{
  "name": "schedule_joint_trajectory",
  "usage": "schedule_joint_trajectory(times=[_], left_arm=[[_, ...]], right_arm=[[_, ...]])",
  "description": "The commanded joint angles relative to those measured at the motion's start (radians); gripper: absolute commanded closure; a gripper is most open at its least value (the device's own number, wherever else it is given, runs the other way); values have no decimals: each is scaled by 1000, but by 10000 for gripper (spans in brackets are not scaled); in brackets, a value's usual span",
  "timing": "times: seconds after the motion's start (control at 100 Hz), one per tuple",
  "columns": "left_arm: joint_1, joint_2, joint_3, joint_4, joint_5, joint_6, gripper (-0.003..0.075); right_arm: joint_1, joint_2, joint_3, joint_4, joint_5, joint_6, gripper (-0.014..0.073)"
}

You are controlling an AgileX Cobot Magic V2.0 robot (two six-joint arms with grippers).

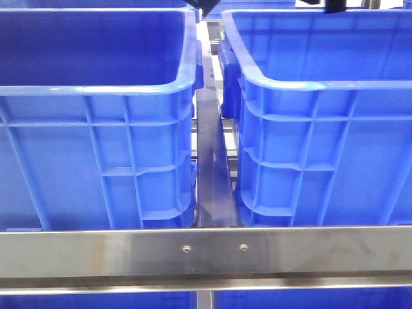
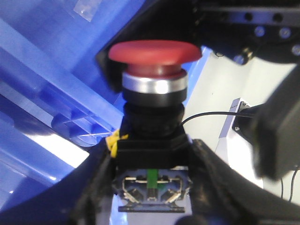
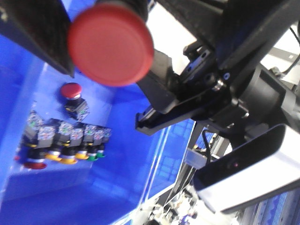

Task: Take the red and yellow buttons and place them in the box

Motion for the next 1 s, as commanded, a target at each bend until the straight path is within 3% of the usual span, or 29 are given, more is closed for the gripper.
schedule_joint_trajectory(times=[0.0, 0.14, 0.28, 0.37, 0.46, 0.54, 0.79, 0.99], left_arm=[[-7, -50, -31, -62, -17, 0, 723], [-7, -50, -31, -62, -15, 2, 702], [-7, -50, -31, -62, -4, 44, 582], [-7, -50, -31, -62, 0, 46, 439], [-7, -50, -31, -62, 7, 47, 237], [-7, -50, -31, -62, 15, 47, 131], [-7, -50, -31, -62, 18, 47, 121], [-7, -50, -31, -62, 18, 47, 121]], right_arm=[[5, -24, -37, 71, 21, -2, 34], [5, -24, -37, 71, 18, -2, 249], [5, -24, -37, 71, 18, -2, 406], [5, -24, -37, 71, 18, -2, 412], [-1, -24, -38, 72, 17, -2, 412], [-24, -24, -49, 72, 14, -2, 412], [-185, -24, -110, 35, -69, -29, 412], [-243, -24, -128, 15, -301, -226, 412]])
